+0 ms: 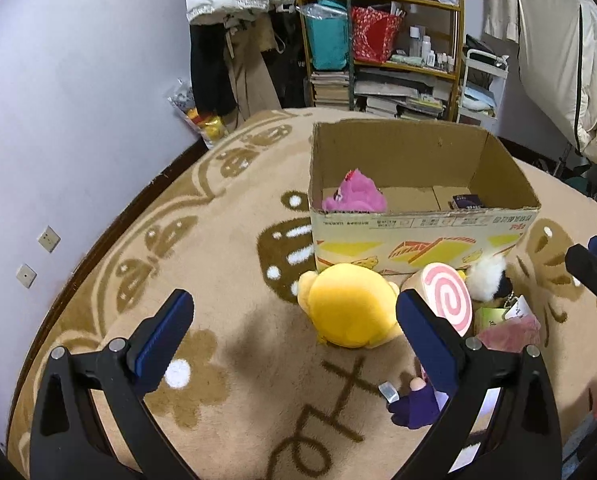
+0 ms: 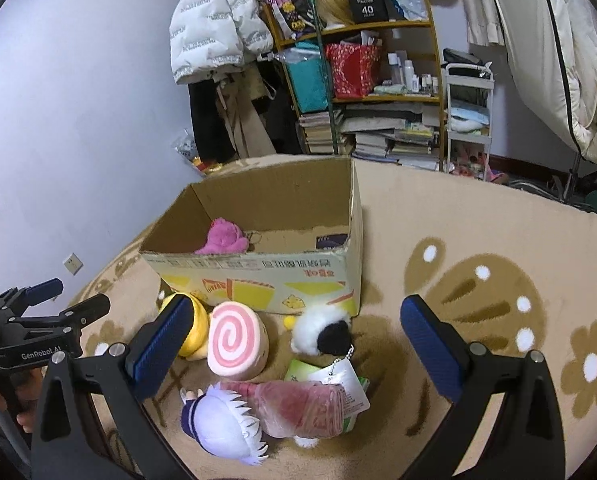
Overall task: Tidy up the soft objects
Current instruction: 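Lower the left tool onto the yellow plush and close on it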
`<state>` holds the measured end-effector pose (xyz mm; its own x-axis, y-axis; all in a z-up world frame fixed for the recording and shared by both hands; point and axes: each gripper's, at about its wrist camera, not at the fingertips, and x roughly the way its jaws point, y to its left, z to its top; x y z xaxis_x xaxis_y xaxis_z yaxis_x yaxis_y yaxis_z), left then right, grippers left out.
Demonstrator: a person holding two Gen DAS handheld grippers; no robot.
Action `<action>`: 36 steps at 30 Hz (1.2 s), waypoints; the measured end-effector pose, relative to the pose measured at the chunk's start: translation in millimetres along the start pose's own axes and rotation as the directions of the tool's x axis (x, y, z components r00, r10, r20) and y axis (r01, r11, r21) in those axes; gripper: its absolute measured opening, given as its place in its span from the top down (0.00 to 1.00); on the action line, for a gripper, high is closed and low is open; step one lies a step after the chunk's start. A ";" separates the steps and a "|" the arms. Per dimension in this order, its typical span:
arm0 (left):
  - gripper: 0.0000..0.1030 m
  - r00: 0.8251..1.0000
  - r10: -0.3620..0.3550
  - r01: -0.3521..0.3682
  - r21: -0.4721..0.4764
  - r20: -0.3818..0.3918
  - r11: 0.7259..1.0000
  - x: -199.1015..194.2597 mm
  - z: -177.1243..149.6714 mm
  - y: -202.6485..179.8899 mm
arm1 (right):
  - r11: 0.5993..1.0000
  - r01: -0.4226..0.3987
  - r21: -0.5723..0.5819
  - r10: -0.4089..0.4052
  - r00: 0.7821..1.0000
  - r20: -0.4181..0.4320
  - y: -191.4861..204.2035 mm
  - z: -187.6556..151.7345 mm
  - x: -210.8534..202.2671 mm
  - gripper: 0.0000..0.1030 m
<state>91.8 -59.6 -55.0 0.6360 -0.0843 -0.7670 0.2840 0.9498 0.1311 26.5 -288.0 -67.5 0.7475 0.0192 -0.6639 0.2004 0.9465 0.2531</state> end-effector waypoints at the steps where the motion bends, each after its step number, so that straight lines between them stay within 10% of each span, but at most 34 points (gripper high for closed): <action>1: 0.03 1.000 -0.001 0.001 0.001 -0.007 1.000 3.4 0.1 -0.6 | 1.000 0.002 -0.001 -0.002 1.000 -0.009 -0.2 -0.3 3.5 0.00; 36: 0.03 0.975 -0.083 0.098 0.064 -0.206 0.993 105.0 -5.5 -38.7 | 0.997 0.048 0.056 -0.033 0.968 -0.248 -31.0 -16.7 104.6 0.12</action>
<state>143.6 -103.6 -144.0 0.4485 -0.0991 -0.8883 0.3904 0.9157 0.0950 87.8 -310.0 -156.6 0.5602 0.0672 -0.8256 0.2715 0.9268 0.2596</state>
